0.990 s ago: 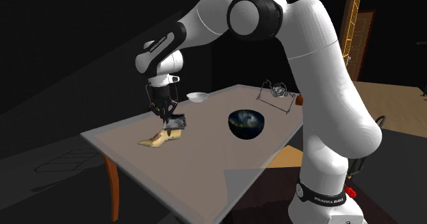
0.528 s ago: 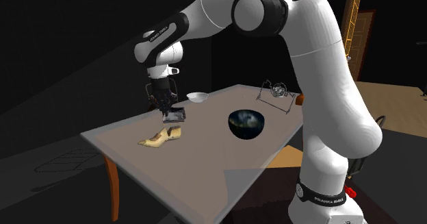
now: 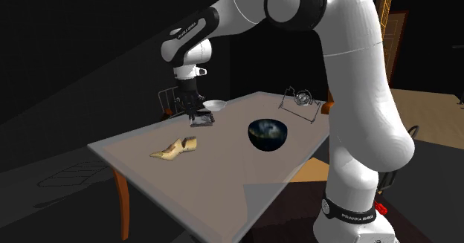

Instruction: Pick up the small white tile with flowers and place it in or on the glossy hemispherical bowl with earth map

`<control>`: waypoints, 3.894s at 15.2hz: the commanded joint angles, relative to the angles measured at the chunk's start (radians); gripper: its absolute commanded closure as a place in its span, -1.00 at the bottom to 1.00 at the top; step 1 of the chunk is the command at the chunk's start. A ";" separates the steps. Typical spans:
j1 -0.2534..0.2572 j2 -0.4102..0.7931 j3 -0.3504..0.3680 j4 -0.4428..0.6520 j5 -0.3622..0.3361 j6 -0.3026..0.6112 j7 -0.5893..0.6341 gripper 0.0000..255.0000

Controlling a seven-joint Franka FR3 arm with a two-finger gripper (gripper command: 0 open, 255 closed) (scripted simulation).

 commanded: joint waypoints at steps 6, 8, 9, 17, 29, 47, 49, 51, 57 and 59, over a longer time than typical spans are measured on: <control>-0.053 -0.122 -0.065 -0.149 -0.063 0.044 -0.103 1.00; -0.071 -0.150 -0.085 -0.181 -0.081 0.053 -0.134 1.00; -0.081 -0.163 -0.095 -0.196 -0.089 0.057 -0.151 1.00; -0.169 -0.235 -0.180 -0.268 -0.143 0.077 -0.299 1.00; -0.279 -0.205 -0.272 -0.296 -0.126 0.136 -0.508 1.00; -0.306 -0.092 -0.249 -0.361 -0.027 0.281 -0.571 1.00; -0.306 -0.092 -0.249 -0.361 -0.027 0.281 -0.571 -1.00; -0.306 -0.092 -0.249 -0.361 -0.027 0.281 -0.571 -1.00; -0.283 -0.160 -0.267 -0.317 -0.089 0.188 -0.528 -1.00; -0.279 -0.176 -0.269 -0.303 -0.102 0.162 -0.518 -1.00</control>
